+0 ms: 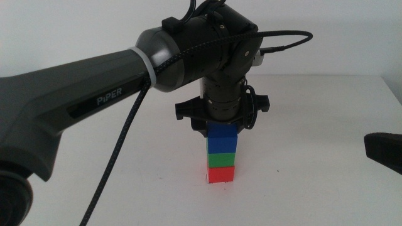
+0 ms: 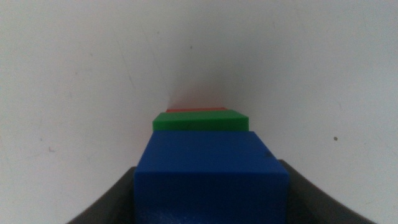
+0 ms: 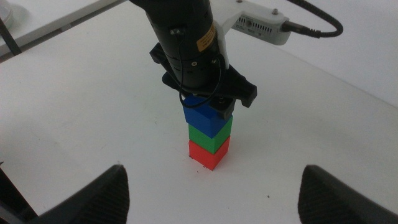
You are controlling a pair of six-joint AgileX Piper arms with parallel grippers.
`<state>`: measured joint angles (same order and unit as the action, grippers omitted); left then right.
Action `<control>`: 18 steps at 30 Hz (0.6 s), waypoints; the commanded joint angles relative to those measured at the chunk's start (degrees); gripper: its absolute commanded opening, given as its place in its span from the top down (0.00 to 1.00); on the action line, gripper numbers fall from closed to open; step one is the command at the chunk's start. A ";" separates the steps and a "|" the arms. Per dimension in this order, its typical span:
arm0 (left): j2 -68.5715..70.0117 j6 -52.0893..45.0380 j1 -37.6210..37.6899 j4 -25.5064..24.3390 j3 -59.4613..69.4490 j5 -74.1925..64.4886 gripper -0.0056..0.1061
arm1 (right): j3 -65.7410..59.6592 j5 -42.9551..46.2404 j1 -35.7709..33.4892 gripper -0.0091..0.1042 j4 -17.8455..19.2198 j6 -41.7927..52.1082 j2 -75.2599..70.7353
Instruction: Stack red cubes first, then green, then blue cubes in a specific spot.
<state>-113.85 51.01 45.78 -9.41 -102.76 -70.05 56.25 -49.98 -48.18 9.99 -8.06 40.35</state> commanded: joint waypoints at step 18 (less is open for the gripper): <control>4.10 -7.77 -0.12 0.29 -3.53 0.09 0.11 | -0.15 0.40 0.27 0.10 0.31 0.21 -0.34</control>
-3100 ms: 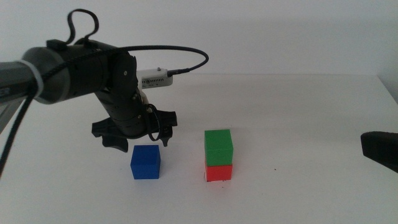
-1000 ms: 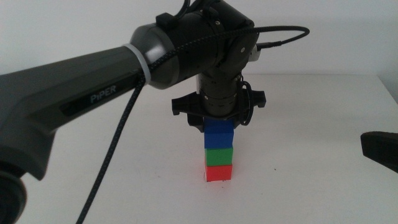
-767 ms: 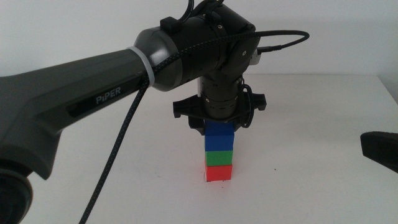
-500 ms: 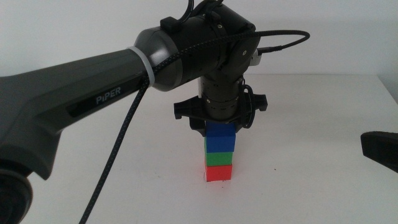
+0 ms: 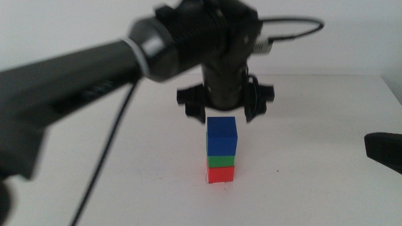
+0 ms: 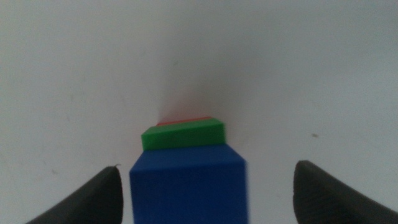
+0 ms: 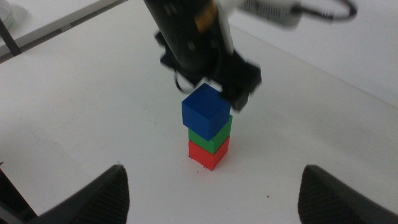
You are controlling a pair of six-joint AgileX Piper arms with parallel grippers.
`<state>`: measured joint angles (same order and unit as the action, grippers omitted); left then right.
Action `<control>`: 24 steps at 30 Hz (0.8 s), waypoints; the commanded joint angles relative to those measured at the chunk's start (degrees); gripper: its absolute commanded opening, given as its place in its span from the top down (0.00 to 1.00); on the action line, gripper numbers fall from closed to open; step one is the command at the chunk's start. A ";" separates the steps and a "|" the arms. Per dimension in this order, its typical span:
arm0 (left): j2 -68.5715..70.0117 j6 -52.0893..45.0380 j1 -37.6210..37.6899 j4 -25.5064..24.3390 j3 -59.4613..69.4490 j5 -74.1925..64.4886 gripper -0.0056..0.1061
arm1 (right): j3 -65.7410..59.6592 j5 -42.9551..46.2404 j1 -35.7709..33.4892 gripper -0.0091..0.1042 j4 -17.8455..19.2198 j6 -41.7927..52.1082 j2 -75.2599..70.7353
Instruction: Stack red cubes first, then green, then blue cubes in a specific spot.
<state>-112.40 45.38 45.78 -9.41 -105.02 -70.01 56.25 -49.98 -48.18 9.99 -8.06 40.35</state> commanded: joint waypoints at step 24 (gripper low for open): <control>63.05 -20.08 -13.95 -14.87 37.68 10.20 0.11 | -0.15 0.40 0.27 0.10 0.31 0.21 -0.34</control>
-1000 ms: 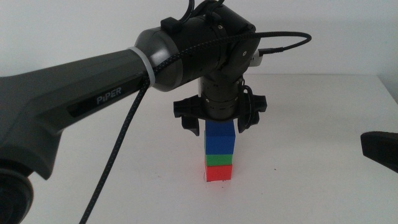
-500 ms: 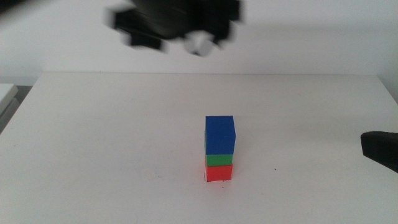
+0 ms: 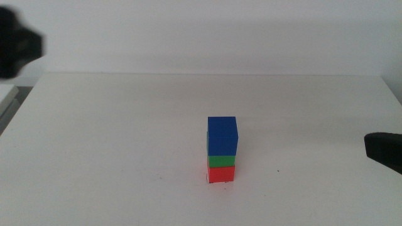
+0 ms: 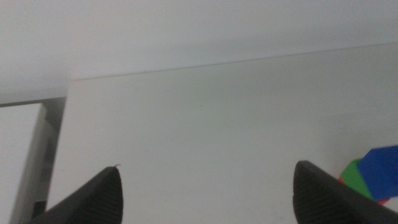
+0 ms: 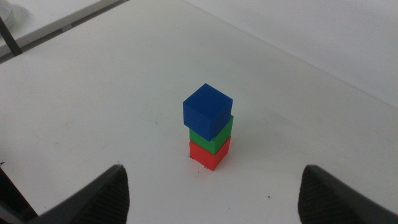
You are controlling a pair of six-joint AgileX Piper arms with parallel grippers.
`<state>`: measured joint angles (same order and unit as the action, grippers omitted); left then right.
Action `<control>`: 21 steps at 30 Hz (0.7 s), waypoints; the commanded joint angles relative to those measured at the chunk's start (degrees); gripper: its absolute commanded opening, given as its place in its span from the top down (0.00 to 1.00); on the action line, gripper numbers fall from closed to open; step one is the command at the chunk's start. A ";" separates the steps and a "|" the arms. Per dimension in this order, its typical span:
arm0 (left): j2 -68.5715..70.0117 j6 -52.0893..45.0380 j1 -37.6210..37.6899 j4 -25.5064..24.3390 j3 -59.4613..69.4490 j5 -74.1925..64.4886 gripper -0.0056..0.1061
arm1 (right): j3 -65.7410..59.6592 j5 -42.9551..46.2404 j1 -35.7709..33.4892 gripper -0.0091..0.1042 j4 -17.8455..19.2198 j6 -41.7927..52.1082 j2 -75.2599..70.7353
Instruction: Stack red cubes first, then green, then blue cubes in a specific spot.
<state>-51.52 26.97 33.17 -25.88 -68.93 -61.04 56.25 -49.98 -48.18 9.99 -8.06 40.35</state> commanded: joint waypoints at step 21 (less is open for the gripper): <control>24.73 -34.29 -28.11 37.72 11.14 10.56 0.11 | -0.15 0.53 0.27 0.10 0.32 0.21 -0.57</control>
<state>-27.34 -6.97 5.18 10.74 -57.95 -51.29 56.25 -49.98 -48.18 9.99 -8.06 39.98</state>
